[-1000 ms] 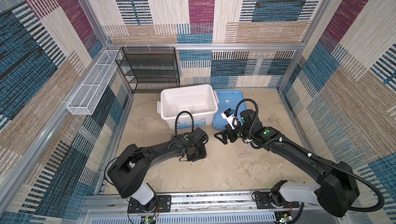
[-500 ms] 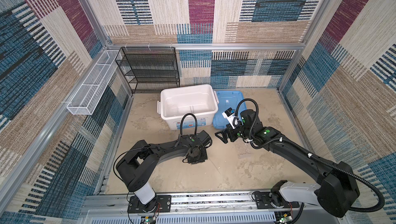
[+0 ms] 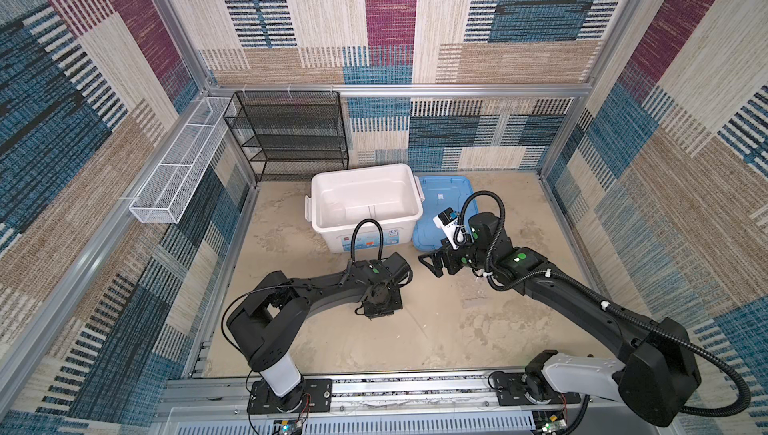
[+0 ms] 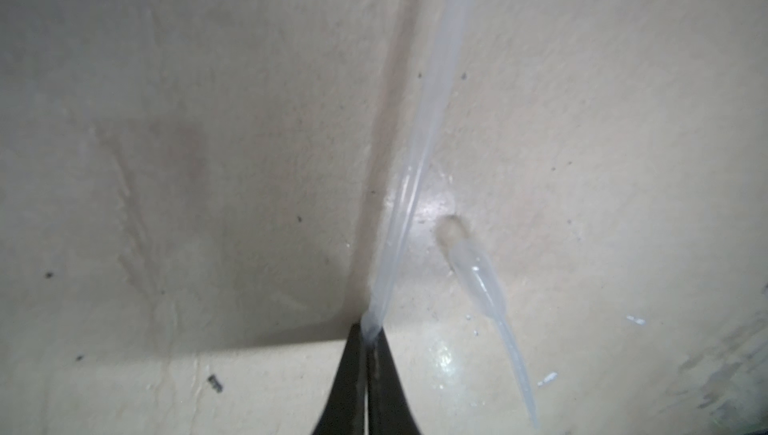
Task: Organize the chemistry lab equipment
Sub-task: 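Close the left gripper on the clear plastic dropper, then lift the dropper with the left gripper and carry it over the bin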
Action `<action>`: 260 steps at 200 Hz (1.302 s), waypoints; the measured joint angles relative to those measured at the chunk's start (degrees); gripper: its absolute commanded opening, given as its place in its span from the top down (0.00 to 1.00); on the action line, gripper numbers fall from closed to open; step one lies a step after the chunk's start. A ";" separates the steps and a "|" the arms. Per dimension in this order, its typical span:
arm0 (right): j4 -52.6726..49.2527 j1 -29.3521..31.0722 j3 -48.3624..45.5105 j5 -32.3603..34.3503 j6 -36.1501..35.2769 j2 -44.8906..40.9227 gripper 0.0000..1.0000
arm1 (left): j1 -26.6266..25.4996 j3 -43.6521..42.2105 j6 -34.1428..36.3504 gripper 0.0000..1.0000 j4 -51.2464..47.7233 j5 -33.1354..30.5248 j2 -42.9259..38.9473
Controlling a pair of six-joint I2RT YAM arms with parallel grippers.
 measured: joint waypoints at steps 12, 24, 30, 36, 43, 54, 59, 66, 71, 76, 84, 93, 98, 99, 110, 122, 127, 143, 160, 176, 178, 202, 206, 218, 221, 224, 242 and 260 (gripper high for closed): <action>0.42 0.00 -0.20 -0.52 -0.02 0.00 0.00 | 0.00 -0.04 -0.02 0.94 -0.37 -1.03 -0.92; 1.42 0.00 -0.81 -1.90 -0.04 -0.28 0.01 | 0.00 -0.04 -0.02 0.94 -0.59 -1.95 -2.25; 1.81 0.00 -1.27 -2.78 -0.04 -0.66 0.00 | 0.00 -0.04 -0.04 0.94 -0.76 -2.75 -3.06; 2.29 0.00 -1.66 -3.54 -0.04 -0.98 0.00 | 0.00 -0.04 -0.04 0.94 -0.94 -3.23 -4.09; 3.06 0.00 -2.05 -4.24 -0.04 -1.38 0.01 | 0.00 0.04 -0.07 0.94 -1.22 -3.91 -5.11; 4.28 0.00 -2.49 -5.20 -0.02 -1.84 0.00 | 0.02 0.48 -0.04 0.93 -1.86 -4.81 -6.60; 4.72 0.00 -2.58 -5.57 0.00 -1.95 0.00 | 0.17 0.92 -0.04 0.93 -2.32 -5.49 -7.30; 5.42 0.00 -2.67 -5.86 0.02 -2.10 0.00 | 0.26 1.79 0.00 0.93 -3.02 -6.23 -8.15; 5.77 0.00 -2.67 -6.03 0.17 -2.19 0.00 | 0.35 2.56 0.00 0.93 -3.45 -6.91 -8.83; 6.21 0.00 -2.71 -6.01 0.31 -2.36 0.00 | 0.50 3.56 0.20 0.93 -4.17 -7.78 -9.53; 7.26 0.00 -3.02 -5.97 0.76 -2.95 0.00 | 0.76 5.25 0.61 0.93 -5.16 -9.09 -10.38; 8.66 0.00 -3.65 -5.97 1.42 -4.02 0.01 | 1.38 7.74 1.77 0.93 -6.23 -10.80 -11.37; 9.35 -0.02 -4.02 -5.95 1.62 -4.74 0.00 | 1.84 9.20 2.45 0.93 -6.62 -11.56 -11.76; 9.53 -0.02 -4.11 -5.95 1.68 -4.94 0.00 | 1.92 9.42 2.58 0.93 -6.69 -11.67 -11.82; 11.17 -0.28 -4.37 -5.97 1.99 -6.12 0.00 | 3.41 12.63 4.44 0.93 -7.39 -12.50 -12.33; 12.59 -0.83 -3.82 -6.16 2.21 -6.29 0.00 | 5.09 15.85 6.69 0.93 -7.32 -13.16 -12.72; 12.94 -1.29 -3.19 -6.51 2.40 -6.01 0.00 | 5.70 16.94 7.65 0.93 -7.17 -13.16 -12.90; 14.03 -3.10 -0.68 -7.41 2.67 -4.46 0.01 | 7.80 20.44 10.78 0.93 -5.53 -13.05 -13.66; 15.26 -5.33 1.77 -9.42 3.08 -2.91 0.00 | 10.14 23.50 12.48 0.93 -2.93 -11.15 -13.86; 16.04 -6.99 4.28 -10.99 3.30 -1.22 0.01 | 12.70 26.23 13.86 0.93 -0.87 -8.92 -13.14; 16.09 -7.13 4.55 -11.04 3.32 -1.07 0.00 | 13.03 26.60 13.94 0.93 -0.57 -8.61 -12.96; 16.17 -7.82 9.86 -11.52 3.41 2.40 0.01 | 16.11 30.10 15.56 0.93 1.73 -6.27 -10.10; 16.17 -7.87 10.86 -11.50 3.39 3.13 0.00 | 16.52 30.82 15.54 0.93 1.90 -5.60 -9.33; 16.04 -8.22 13.42 -11.50 3.39 5.20 0.00 | 17.53 32.87 15.58 0.93 2.54 -3.43 -7.04; 16.00 -8.28 13.99 -11.45 3.39 5.70 0.00 | 17.79 33.40 15.56 0.93 2.69 -2.84 -6.36; 15.67 -8.44 14.75 -11.37 3.37 6.36 0.00 | 18.03 33.99 15.58 0.93 2.71 -2.47 -5.68; 13.75 -8.74 18.78 -10.32 3.10 9.90 0.01 | 18.84 37.99 15.58 0.92 3.08 0.22 -1.07; 10.43 -8.98 23.58 -7.63 2.97 13.68 0.00 | 19.15 43.01 15.65 0.92 2.58 1.90 4.37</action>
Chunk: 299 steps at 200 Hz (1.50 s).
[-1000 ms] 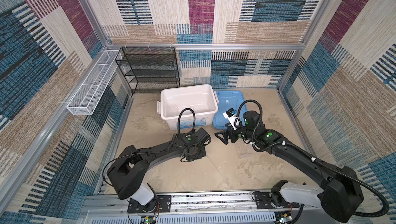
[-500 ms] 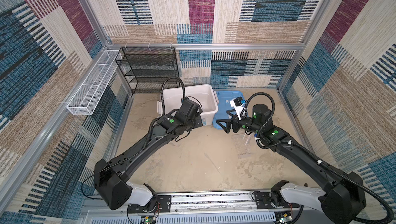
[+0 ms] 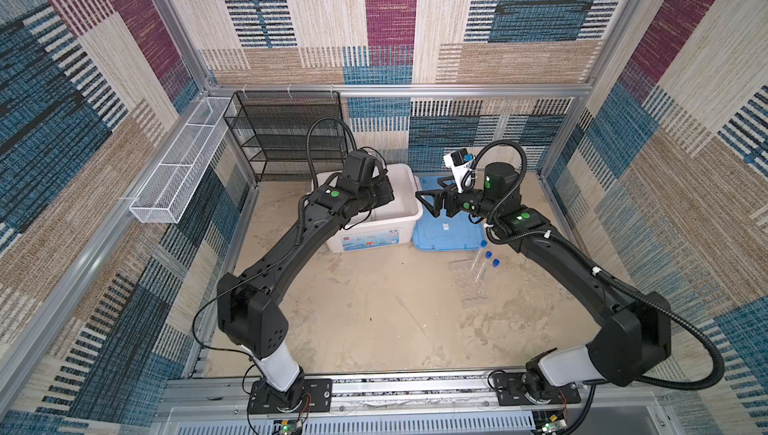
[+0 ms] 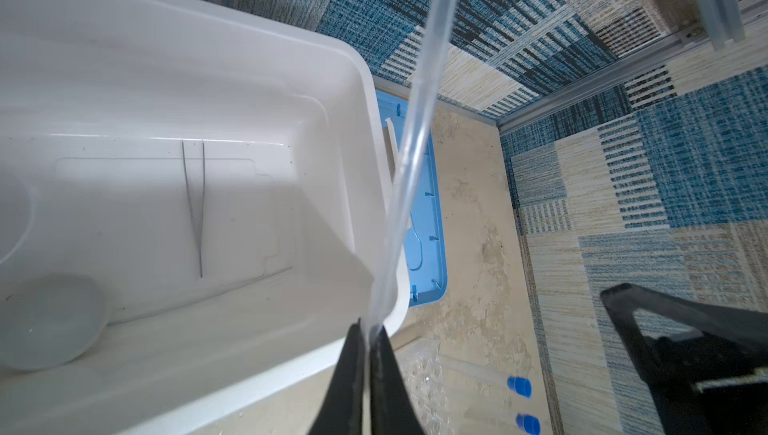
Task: Organize the chemistry lab equipment
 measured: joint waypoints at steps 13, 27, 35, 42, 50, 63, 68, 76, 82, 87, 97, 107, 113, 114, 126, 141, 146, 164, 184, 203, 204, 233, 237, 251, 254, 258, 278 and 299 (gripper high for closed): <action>-2.05 -0.24 3.19 1.31 0.02 2.47 0.00 | 0.00 2.25 0.17 0.92 -0.04 1.29 3.23; -4.33 -0.81 6.23 2.64 0.04 4.92 0.01 | 0.02 4.55 0.44 0.92 -0.48 1.62 6.95; -5.62 -0.98 7.72 3.41 0.20 6.21 0.01 | 0.04 6.58 0.74 0.92 -1.53 1.64 9.31; -6.71 -1.16 9.01 3.80 0.24 7.37 0.00 | 0.13 8.61 0.94 0.92 -2.21 1.60 11.37; -7.78 -1.27 10.23 4.09 0.26 8.46 0.00 | 0.26 11.04 1.11 0.92 -2.71 1.57 13.88; -9.27 -1.16 11.72 4.07 0.26 10.03 0.00 | 0.50 14.49 1.31 0.92 -4.00 1.64 17.55; -9.77 -1.16 12.13 4.04 0.24 10.54 0.00 | 0.50 15.72 1.38 0.92 -4.70 1.75 18.88; -10.62 -1.14 12.70 4.04 0.24 11.32 0.00 | 0.61 17.33 1.44 0.92 -5.35 2.05 20.83; -10.93 -1.14 12.85 4.07 0.22 11.74 0.00 | 0.63 18.27 1.44 0.92 -5.75 2.54 22.14; -11.10 -1.14 12.85 4.09 0.20 12.07 0.01 | 0.72 18.82 1.46 0.92 -6.03 2.86 23.02; -11.58 -1.14 12.85 4.33 -0.33 12.70 0.01 | 0.74 19.54 1.49 0.92 -6.97 2.97 24.70; -12.13 -1.14 12.85 5.14 -0.94 13.38 0.00 | 0.72 20.06 1.57 0.92 -7.89 3.30 25.83; -12.39 -1.14 12.85 5.31 -1.40 13.84 0.01 | 0.72 20.24 1.73 0.92 -8.11 3.34 26.36; -12.41 -1.14 12.85 5.33 -1.44 13.88 0.00 | 0.72 20.26 1.77 0.92 -8.17 3.37 26.47; -12.96 -1.11 12.85 5.90 -2.40 14.73 0.01 | 0.76 20.55 1.97 0.92 -8.41 3.39 27.30; -13.64 -1.07 12.85 6.16 -3.34 15.43 0.05 | 0.96 21.24 2.32 0.92 -8.59 3.93 28.55; -13.70 -1.07 12.85 6.16 -3.56 15.58 0.06 | 1.03 21.31 2.34 0.92 -8.59 4.33 28.96; -13.88 -0.94 12.85 6.08 -4.07 15.80 0.09 | 1.25 21.14 2.34 0.92 -8.63 4.66 30.10; -13.79 -0.61 12.90 5.68 -4.33 15.80 0.10 | 1.29 20.87 2.34 0.92 -8.68 5.88 31.06; -13.86 -0.39 13.09 4.94 -4.46 15.80 0.10 | 1.38 20.44 2.36 0.92 -8.66 5.86 31.78; -13.86 -0.39 13.11 4.92 -4.46 15.80 0.10 | 1.38 20.39 2.36 0.92 -8.61 5.86 31.80; -12.98 -0.13 12.57 4.39 -4.44 15.78 0.11 | 1.79 18.10 2.34 0.92 -6.67 6.73 32.61; -12.98 -0.04 12.50 4.31 -4.44 15.78 0.11 | 1.86 18.03 2.34 0.92 -6.49 7.10 32.83; -12.96 0.04 12.50 4.07 -4.44 15.89 0.12 | 2.01 18.01 2.34 0.91 -6.29 7.41 33.81; -12.94 0.09 12.55 4.04 -4.44 15.91 0.12 | 2.03 18.01 2.34 0.91 -6.29 7.43 33.97; -12.94 0.17 12.57 4.04 -4.46 15.93 0.12 | 2.08 18.01 2.34 0.90 -6.27 7.52 34.18; -12.96 0.83 12.61 3.98 -4.48 16.06 0.13 | 2.25 18.93 2.49 0.89 -6.64 7.78 35.71; -12.22 1.16 12.37 3.34 -4.44 16.06 0.14 | 2.25 20.94 3.19 0.87 -7.76 7.78 37.48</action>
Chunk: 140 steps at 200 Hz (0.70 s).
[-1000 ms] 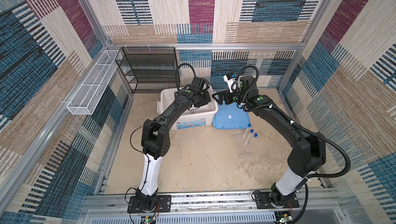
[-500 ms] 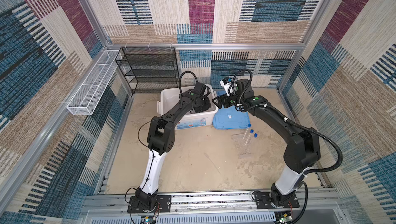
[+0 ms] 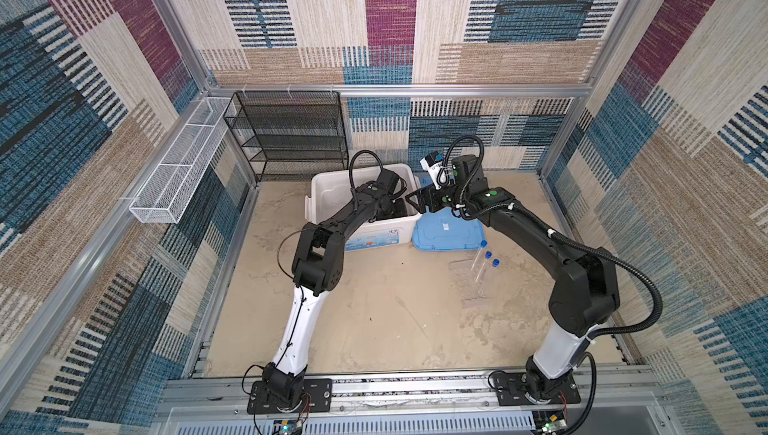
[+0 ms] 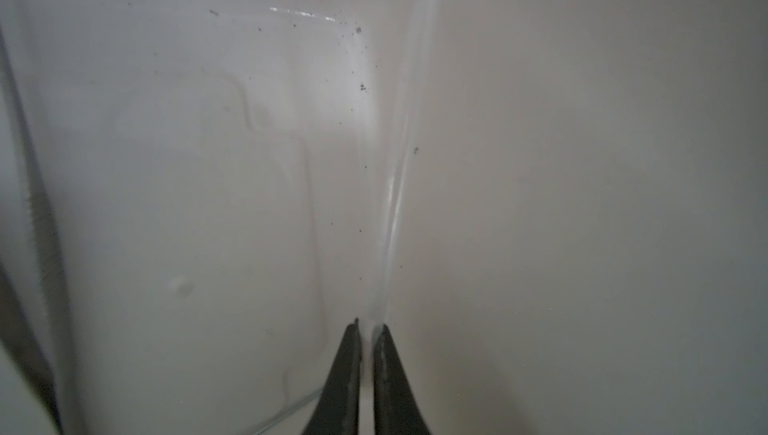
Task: Organize the chemistry lab equipment
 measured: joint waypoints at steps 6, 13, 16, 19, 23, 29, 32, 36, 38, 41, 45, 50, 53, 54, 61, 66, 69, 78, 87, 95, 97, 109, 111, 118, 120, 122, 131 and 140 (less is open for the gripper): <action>0.04 0.02 -0.09 -0.28 0.00 0.00 0.14 | 0.00 0.20 0.02 0.85 -0.28 0.04 0.17; 0.04 0.02 -0.15 -0.33 0.02 0.00 0.14 | 0.02 0.15 0.13 0.83 -0.50 0.09 0.20; 0.02 0.00 -0.15 -0.39 0.02 0.02 0.14 | 0.02 0.04 0.20 0.82 -0.52 0.15 0.20; 0.04 0.00 -0.15 -0.42 0.04 0.04 0.14 | 0.02 -0.09 0.20 0.81 -0.50 0.26 0.17; 0.04 0.00 -0.15 -0.42 0.04 0.07 0.14 | 0.02 -0.35 0.22 0.80 -0.39 0.44 0.07; 0.07 0.02 -0.15 -0.42 0.22 0.13 0.14 | 0.11 -0.63 0.22 0.76 -0.37 0.83 -0.09; 0.07 0.02 -0.15 -0.42 0.22 0.15 0.14 | 0.13 -0.74 0.24 0.75 -0.39 0.96 -0.17; 0.07 0.02 -0.15 -0.42 0.22 0.20 0.14 | 0.15 -0.92 0.28 0.71 -0.44 0.98 -0.28; 0.04 0.02 -0.15 -0.42 0.22 0.24 0.14 | 0.15 -0.98 0.31 0.69 -0.46 0.98 -0.35; 0.04 0.02 -0.15 -0.42 0.22 0.26 0.14 | 0.24 -1.05 0.42 0.67 -0.50 0.98 -0.50; 0.00 0.04 -0.15 -0.39 0.22 0.28 0.14 | 0.31 -1.16 0.42 0.63 -0.55 1.05 -0.70; -0.04 0.04 -0.15 -0.39 0.22 0.28 0.14 | 0.37 -1.33 0.44 0.58 -0.55 1.14 -1.07; -0.04 0.04 -0.15 -0.39 0.24 0.28 0.14 | 0.42 -1.36 0.57 0.56 -0.68 1.14 -1.31; -0.04 0.04 -0.15 -0.39 0.24 0.28 0.13 | 0.42 -1.36 0.59 0.54 -0.70 1.14 -1.38; 0.00 0.07 -0.15 -0.39 0.24 0.26 0.13 | 0.55 -1.33 0.68 0.50 -0.74 1.14 -2.01; 0.00 0.07 -0.15 -0.39 0.24 0.24 0.13 | 0.68 -1.25 0.76 0.47 -0.79 1.14 -2.49; 0.00 0.07 -0.15 -0.39 0.24 0.24 0.13 | 0.76 -1.07 0.85 0.46 -0.90 1.11 -2.71; -0.04 0.07 -0.15 -0.39 0.24 0.24 0.13 | 0.90 -0.48 1.05 0.43 -1.25 1.09 -3.32; -0.13 0.07 -0.11 -0.39 0.24 0.24 0.13 | 0.98 -0.15 1.29 0.38 -1.38 0.98 -4.02; -0.22 0.11 0.04 -0.39 0.24 0.22 0.12 | 1.07 -0.20 1.33 0.31 -1.77 0.83 -4.79; -0.26 0.11 0.09 -0.37 0.26 0.22 0.12 | 1.09 -0.22 1.33 0.30 -1.90 0.83 -4.98; -0.37 0.13 0.31 -0.35 0.44 0.04 0.10 | 1.09 -0.83 1.49 0.24 -2.36 0.61 -6.58; -0.35 0.13 0.31 -0.35 0.46 0.00 0.09 | 1.09 -1.03 1.49 0.23 -2.38 0.57 -6.95; -0.44 0.13 0.31 -0.33 0.57 -0.33 0.07 | 1.09 -1.51 1.64 0.19 -2.75 0.13 -8.17; -0.48 0.13 0.31 -0.33 0.70 -0.46 0.07 | 1.09 -1.66 1.70 0.17 -2.93 -0.22 -8.59; -0.48 0.13 0.31 -0.33 0.76 -0.59 0.06 | 1.09 -1.86 1.77 0.16 -2.93 -0.46 -9.05; -0.39 0.15 0.15 -0.24 1.05 -1.36 0.01 | 1.09 -2.80 2.21 0.05 -2.93 -0.81 -11.04; -0.26 0.17 -0.26 -0.22 1.09 -2.43 0.00 | 1.09 -3.80 2.40 0.01 -2.95 -1.31 -13.27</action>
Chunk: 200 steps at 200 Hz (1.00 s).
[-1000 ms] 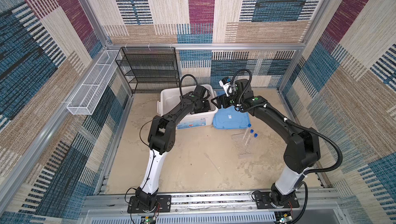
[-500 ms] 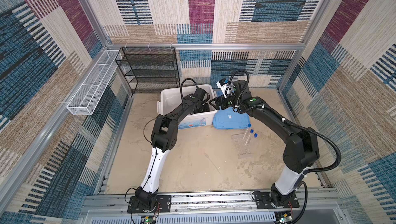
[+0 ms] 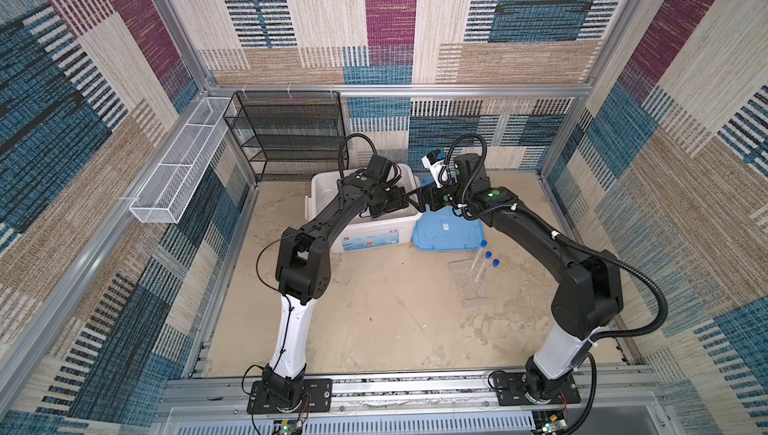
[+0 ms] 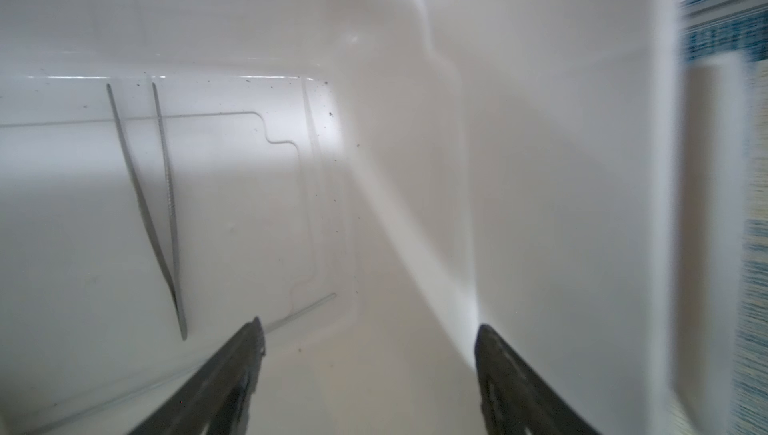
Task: Organize the chemistry lab equipment
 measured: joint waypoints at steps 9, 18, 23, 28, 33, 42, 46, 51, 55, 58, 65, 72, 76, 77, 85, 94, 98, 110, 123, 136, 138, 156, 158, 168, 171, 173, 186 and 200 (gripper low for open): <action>0.31 0.00 -0.70 0.02 0.20 -1.25 0.01 | -0.07 -1.11 0.02 0.01 -0.22 -0.98 -2.47; 0.63 0.04 -1.73 0.02 0.42 -2.64 0.00 | -0.24 -2.14 0.13 0.01 -0.33 -0.96 -4.98; 0.72 0.04 -2.36 0.00 0.42 -3.48 0.00 | -0.28 -2.84 0.15 0.01 -0.24 -1.05 -6.69; 0.76 0.09 -2.99 -0.02 0.44 -4.28 0.00 | -0.33 -3.61 0.11 0.01 0.00 -1.09 -8.13; 0.94 0.13 -3.67 -0.04 0.52 -5.07 0.00 | -0.37 -4.87 0.11 0.01 0.55 -1.20 -10.14; 1.40 0.26 -5.11 -0.04 0.59 -6.73 0.00 | -0.50 -7.34 0.00 0.01 1.22 -1.14 -13.73; 1.66 0.35 -5.79 -0.02 0.59 -7.39 0.01 | -0.55 -8.81 -0.13 0.01 1.79 -1.05 -15.65; 2.14 0.52 -7.06 0.00 0.59 -8.61 0.00 | -0.59 -10.27 -0.35 0.00 2.21 -0.96 -17.49; 2.49 0.61 -7.96 0.00 0.59 -9.44 0.00 | -0.59 -11.56 -0.52 0.01 2.47 -0.96 -19.19; 2.93 0.74 -8.90 0.00 0.59 -10.32 0.00 | -0.61 -12.33 -0.63 0.01 2.67 -0.98 -20.22; 3.43 1.03 -10.67 0.02 0.59 -11.96 0.01 | -0.66 -13.94 -1.18 0.02 2.91 -1.03 -22.34; 3.96 1.33 -12.63 0.02 0.59 -13.73 0.01 | -0.72 -15.63 -1.60 0.02 2.99 -1.25 -24.50; 4.24 1.46 -13.77 0.02 0.59 -14.78 0.00 | -0.72 -16.35 -1.81 0.02 2.82 -1.49 -25.46; 4.33 1.49 -13.94 0.02 0.59 -14.93 0.00 | -0.72 -16.50 -1.84 0.02 2.82 -1.55 -25.66; 4.83 1.90 -15.93 0.02 0.57 -16.70 0.00 | -0.83 -18.29 -2.25 0.04 2.60 -2.29 -27.96; 5.38 2.40 -18.10 0.00 0.52 -18.49 0.00 | -1.16 -20.76 -3.15 0.08 2.62 -2.43 -30.56; 5.46 2.64 -19.10 0.02 0.48 -19.30 0.01 | -1.42 -22.25 -3.67 0.10 2.69 -2.93 -32.04; 5.77 3.50 -22.01 0.04 0.35 -21.57 0.00 | -2.84 -26.75 -5.46 0.13 2.78 -3.76 -36.09; 6.29 4.44 -25.81 0.07 0.37 -24.26 0.00 | -4.87 -31.85 -7.74 0.17 2.91 -3.93 -39.91; 7.48 5.14 -30.16 0.66 0.48 -27.21 0.01 | -7.37 -36.92 -11.50 0.22 3.82 -4.42 -42.47; 7.63 5.20 -30.86 0.66 0.61 -27.69 0.00 | -7.61 -37.44 -11.82 0.23 3.89 -4.63 -42.64; 8.11 5.35 -35.65 1.03 0.83 -30.73 0.00 | -11.15 -43.58 -16.70 0.30 4.33 -6.43 -43.91; 8.09 5.35 -35.89 1.09 0.83 -30.86 0.00 | -11.43 -44.04 -17.09 0.31 4.35 -6.67 -43.95; 7.93 5.35 -37.16 1.16 0.85 -31.39 0.00 | -13.57 -47.23 -20.06 0.34 5.20 -7.06 -44.11; 7.91 5.35 -37.42 1.18 0.87 -31.45 0.00 | -14.16 -48.13 -20.94 0.35 5.44 -6.97 -44.11; 7.82 5.35 -37.53 1.22 0.90 -31.50 0.01 | -14.62 -48.85 -21.59 0.35 5.75 -7.08 -44.09; 7.48 5.38 -37.99 1.51 1.05 -31.58 0.00 | -16.98 -53.53 -25.92 0.38 8.70 -7.58 -43.95; 7.43 5.40 -38.53 1.53 1.05 -31.69 0.01 | -18.21 -58.36 -30.95 0.41 12.15 -7.65 -42.99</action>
